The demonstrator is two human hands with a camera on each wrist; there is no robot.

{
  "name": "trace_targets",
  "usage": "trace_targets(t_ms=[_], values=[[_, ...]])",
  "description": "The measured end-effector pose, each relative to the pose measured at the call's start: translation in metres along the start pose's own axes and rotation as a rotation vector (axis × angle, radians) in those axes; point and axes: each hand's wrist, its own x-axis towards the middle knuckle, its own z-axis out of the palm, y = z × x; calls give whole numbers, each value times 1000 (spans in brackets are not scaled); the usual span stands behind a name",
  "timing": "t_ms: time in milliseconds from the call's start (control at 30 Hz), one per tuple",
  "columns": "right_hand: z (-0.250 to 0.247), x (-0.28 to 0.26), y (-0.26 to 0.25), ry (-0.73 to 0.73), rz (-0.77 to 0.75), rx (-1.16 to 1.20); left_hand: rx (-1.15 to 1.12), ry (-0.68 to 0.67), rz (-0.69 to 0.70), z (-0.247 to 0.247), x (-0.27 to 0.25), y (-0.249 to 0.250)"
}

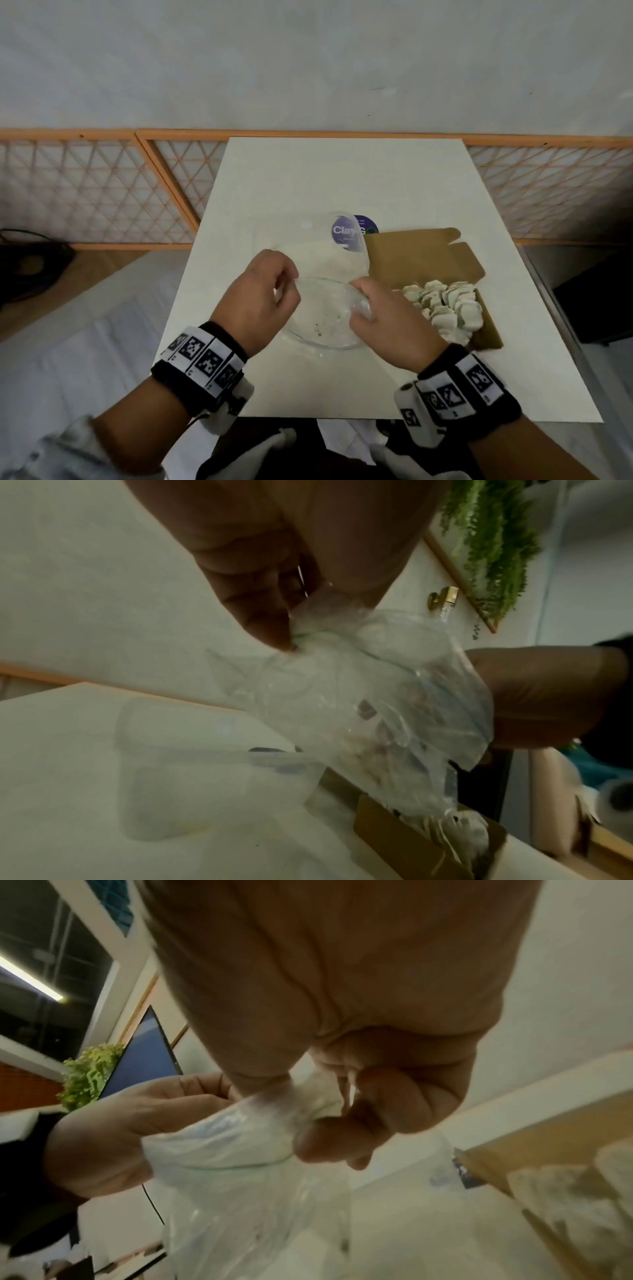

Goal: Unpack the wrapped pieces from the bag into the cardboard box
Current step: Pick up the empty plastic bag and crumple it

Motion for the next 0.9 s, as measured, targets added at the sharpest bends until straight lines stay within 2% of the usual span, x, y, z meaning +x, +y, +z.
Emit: trace_targets(t_ms=[133, 233, 333, 433, 567, 700, 800, 900], values=[[1, 15, -5, 26, -21, 46, -109, -34, -83, -3, -1, -11], [-12, 30, -9, 8, 22, 157, -217, -189, 63, -15, -2, -7], [-33, 42, -22, -49, 54, 245, -68, -378, 166, -19, 2, 2], [-53, 50, -39, 21, 83, 348, -21, -293, 171, -16, 9, 4], [-66, 48, -55, 87, -3, 408, -118, -107, 60, -20, 21, 6], [-63, 27, -77, 97, -105, 346, -361, -27, -116, -27, 30, 18], [-59, 14, -88, 77, -103, 462, -613, 0, -216, -32, 34, 33], [-45, 6, -96, 42, -144, 501, -744, 20, -301, -34, 40, 48]])
